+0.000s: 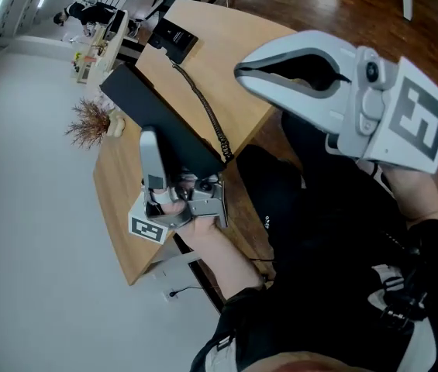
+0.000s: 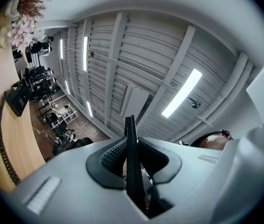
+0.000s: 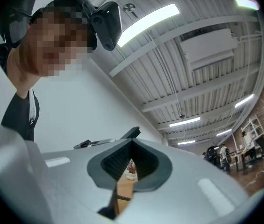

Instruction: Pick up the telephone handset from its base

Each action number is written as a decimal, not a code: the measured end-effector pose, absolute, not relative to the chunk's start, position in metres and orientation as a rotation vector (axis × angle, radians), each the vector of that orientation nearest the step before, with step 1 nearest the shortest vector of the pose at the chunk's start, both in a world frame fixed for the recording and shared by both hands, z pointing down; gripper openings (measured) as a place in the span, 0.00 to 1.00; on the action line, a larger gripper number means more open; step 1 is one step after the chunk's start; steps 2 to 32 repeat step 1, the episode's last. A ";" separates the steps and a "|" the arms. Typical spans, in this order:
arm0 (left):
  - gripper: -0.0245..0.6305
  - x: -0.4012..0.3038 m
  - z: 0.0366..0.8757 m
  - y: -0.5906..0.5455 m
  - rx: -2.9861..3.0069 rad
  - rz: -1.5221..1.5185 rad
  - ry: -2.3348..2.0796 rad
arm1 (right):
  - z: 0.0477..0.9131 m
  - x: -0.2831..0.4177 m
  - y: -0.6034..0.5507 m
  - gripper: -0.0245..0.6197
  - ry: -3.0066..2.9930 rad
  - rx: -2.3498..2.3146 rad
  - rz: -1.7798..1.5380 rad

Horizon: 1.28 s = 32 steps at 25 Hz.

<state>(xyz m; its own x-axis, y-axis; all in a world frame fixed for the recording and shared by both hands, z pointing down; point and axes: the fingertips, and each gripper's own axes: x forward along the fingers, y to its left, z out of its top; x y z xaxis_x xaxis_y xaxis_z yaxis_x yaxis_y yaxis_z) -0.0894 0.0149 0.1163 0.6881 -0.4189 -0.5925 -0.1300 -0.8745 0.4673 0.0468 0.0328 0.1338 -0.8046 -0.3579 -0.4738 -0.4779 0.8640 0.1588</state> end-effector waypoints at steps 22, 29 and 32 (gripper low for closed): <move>0.16 -0.091 0.115 0.015 2.516 -1.017 -0.437 | 0.133 0.045 0.032 0.04 2.599 -0.606 0.377; 0.16 -0.091 0.115 0.015 2.516 -1.017 -0.437 | 0.133 0.045 0.032 0.04 2.599 -0.606 0.377; 0.16 -0.091 0.115 0.015 2.516 -1.017 -0.437 | 0.133 0.045 0.032 0.04 2.599 -0.606 0.377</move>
